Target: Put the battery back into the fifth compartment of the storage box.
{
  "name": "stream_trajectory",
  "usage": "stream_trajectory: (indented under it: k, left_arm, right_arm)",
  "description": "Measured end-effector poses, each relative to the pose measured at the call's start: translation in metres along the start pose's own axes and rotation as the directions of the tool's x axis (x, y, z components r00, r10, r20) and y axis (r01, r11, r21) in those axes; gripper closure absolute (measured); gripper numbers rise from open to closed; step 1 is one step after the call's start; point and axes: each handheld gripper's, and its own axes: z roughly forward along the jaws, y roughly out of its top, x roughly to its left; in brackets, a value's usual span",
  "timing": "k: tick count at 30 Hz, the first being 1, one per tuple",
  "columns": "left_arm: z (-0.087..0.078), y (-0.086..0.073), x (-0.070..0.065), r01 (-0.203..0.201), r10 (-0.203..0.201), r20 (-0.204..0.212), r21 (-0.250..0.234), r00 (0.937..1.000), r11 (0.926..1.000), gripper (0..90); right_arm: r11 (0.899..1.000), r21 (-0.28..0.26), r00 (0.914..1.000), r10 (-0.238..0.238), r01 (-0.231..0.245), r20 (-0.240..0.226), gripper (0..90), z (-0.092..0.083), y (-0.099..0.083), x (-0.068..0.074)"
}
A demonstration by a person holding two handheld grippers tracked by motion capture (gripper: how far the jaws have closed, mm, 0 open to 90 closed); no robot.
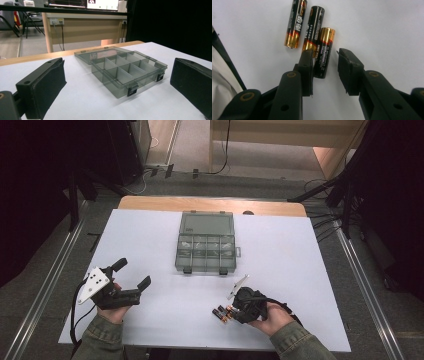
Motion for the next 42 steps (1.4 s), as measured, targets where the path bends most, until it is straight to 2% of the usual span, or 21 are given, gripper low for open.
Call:
stream_trajectory:
  k: [3, 5, 7, 13, 23, 32, 36, 42]
  left_arm:
    - [0.0, 0.0, 0.0, 0.001, -0.001, 0.0, -0.001, 1.0, 1.0, 0.0]
    - [0.0, 0.0, 0.0, -0.001, 0.001, 0.001, -0.001, 1.0, 1.0, 0.0]
    - [0.0, 0.0, 0.0, 0.001, -0.001, 0.001, 0.0, 1.0, 1.0, 0.0]
    - [0.0, 0.0, 0.0, 0.0, 0.0, 0.0, 0.001, 1.0, 1.0, 0.0]
    - [0.0, 0.0, 0.0, 0.002, -0.002, 0.002, 0.001, 1.0, 1.0, 0.0]
    - [0.0, 0.0, 0.0, -0.001, 0.001, -0.004, 0.0, 1.0, 1.0, 0.0]
    - [0.0, 0.0, 0.001, 0.001, -0.001, 0.001, 0.001, 1.0, 1.0, 0.0]
    - [0.0, 0.0, 0.001, 0.001, -0.001, -0.003, 0.003, 1.0, 1.0, 0.0]
  right_arm:
    - [1.0, 0.013, 1.0, 0.005, -0.005, 0.006, 69.3, 0.002, 0.001, 0.0]
    - [0.999, 0.034, 0.9999, 0.004, -0.005, 0.012, 74.9, 0.005, 0.003, 0.001]
    - [0.999, 0.035, 0.9998, 0.006, -0.006, 0.017, 76.3, 0.006, 0.004, 0.002]
    - [0.995, 0.071, 0.9974, 0.072, -0.072, 0.01, 77.6, 0.005, 0.008, 0.001]
    - [0.989, 0.08, 0.992, 0.123, -0.125, 0.025, 77.8, 0.003, 0.009, 0.0]
    - [0.982, 0.016, 0.9819, 0.189, -0.189, 0.009, 77.9, -0.008, 0.009, -0.004]
    - [0.98, -0.018, 0.9805, 0.196, -0.196, 0.002, 77.8, -0.015, 0.011, -0.004]
    - [0.98, -0.076, 0.9829, 0.184, -0.184, -0.001, 77.8, -0.021, 0.025, 0.002]
